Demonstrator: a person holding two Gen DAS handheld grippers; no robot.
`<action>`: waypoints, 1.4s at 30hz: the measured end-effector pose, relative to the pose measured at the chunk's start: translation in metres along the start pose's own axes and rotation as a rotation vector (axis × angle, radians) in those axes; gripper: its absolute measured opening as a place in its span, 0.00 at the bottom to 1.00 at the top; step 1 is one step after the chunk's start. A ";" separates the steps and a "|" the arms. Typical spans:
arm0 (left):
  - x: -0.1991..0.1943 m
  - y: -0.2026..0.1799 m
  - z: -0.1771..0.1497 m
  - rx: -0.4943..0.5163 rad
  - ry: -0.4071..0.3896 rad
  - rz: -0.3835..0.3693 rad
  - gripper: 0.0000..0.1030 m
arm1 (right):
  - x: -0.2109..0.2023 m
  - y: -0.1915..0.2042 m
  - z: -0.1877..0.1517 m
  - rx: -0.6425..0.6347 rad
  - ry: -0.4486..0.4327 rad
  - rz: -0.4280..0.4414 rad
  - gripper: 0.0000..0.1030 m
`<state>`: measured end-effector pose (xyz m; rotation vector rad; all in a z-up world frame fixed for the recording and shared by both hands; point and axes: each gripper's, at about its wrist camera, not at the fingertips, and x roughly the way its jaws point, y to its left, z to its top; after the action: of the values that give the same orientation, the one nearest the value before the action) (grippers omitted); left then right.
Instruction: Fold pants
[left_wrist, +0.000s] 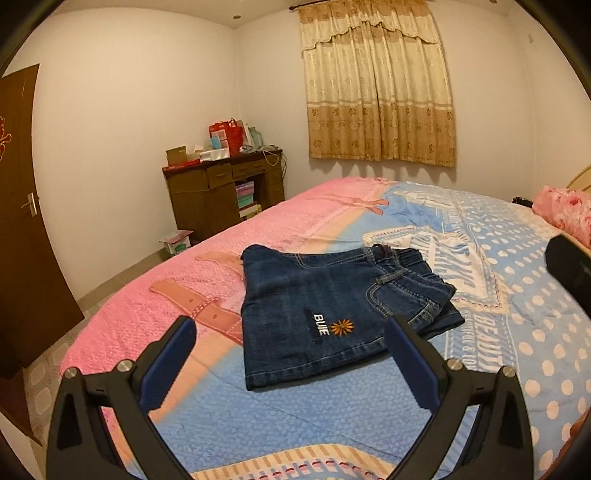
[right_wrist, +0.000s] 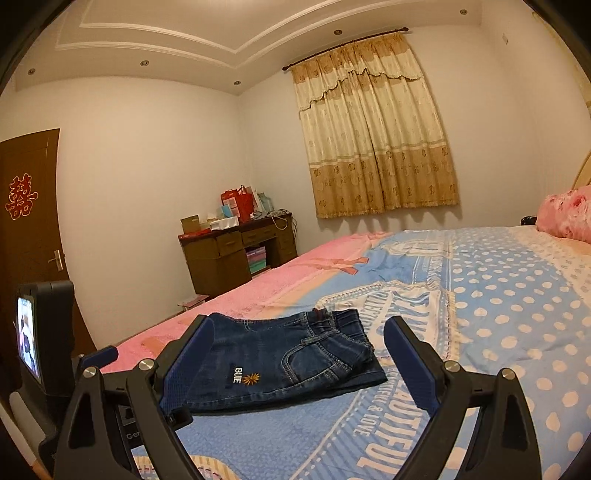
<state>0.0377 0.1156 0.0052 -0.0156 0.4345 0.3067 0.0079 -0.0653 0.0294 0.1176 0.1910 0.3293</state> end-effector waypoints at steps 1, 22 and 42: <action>0.000 0.000 -0.001 0.003 0.000 0.002 1.00 | 0.001 0.000 -0.001 0.001 0.008 -0.003 0.91; -0.008 0.004 0.002 -0.004 -0.009 0.028 1.00 | -0.008 0.005 -0.001 0.004 0.004 -0.015 0.91; -0.010 0.008 0.004 -0.009 -0.009 0.030 1.00 | -0.009 0.004 -0.001 0.007 0.007 -0.018 0.91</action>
<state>0.0287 0.1208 0.0132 -0.0161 0.4248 0.3381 -0.0015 -0.0647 0.0309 0.1215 0.2003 0.3115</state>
